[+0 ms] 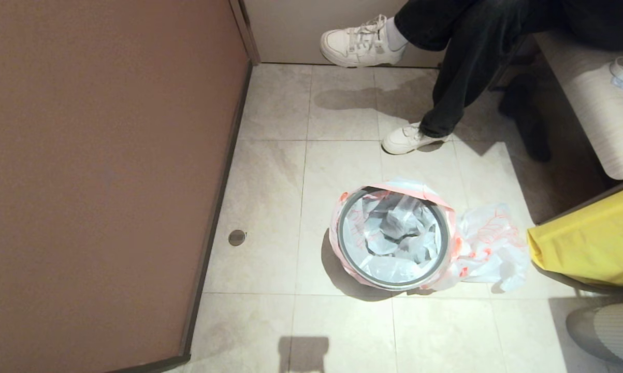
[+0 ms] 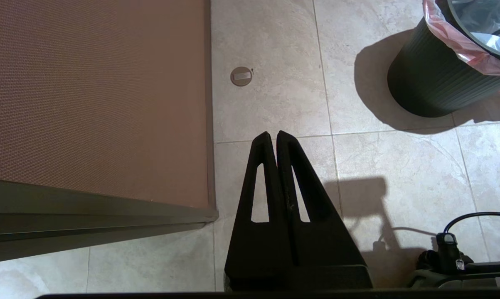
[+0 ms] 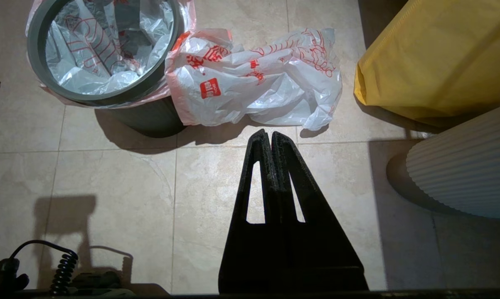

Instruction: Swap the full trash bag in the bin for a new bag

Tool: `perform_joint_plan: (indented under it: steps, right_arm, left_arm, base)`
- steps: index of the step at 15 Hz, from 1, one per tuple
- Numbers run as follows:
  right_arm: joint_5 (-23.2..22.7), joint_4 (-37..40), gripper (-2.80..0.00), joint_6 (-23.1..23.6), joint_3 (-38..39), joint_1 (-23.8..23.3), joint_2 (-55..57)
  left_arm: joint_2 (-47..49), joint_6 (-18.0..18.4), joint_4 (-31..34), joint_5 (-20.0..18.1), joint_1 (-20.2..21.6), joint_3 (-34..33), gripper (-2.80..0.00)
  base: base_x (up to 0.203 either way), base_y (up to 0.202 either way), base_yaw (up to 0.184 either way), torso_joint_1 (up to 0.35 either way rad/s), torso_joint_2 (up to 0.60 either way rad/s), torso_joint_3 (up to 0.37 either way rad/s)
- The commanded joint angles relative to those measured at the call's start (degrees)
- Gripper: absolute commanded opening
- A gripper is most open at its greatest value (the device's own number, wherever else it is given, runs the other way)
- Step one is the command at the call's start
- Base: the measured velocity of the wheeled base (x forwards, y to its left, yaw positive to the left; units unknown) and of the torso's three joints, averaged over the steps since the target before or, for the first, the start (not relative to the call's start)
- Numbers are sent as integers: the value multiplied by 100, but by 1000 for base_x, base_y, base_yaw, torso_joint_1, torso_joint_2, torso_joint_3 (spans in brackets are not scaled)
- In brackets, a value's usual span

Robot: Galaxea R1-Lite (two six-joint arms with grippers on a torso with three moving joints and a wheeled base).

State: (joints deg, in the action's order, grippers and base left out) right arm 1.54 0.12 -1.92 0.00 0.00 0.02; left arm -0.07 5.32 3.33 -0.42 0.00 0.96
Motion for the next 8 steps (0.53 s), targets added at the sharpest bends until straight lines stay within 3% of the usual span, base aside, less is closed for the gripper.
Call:
perform_joint_plan:
  steps: [1,8]
  right_arm:
    - [5,-12,-280,-44,-9,-1,-2]
    - [5,-20,-280,-46,-6,9,-2]
  left_arm:
    - [7,5,1,-2,0,0,-280]
    - [7,5,1,-2,7,0,-280]
  base:
    - [0,0,0,0,0,0]
    - [0,0,0,0,0,0]
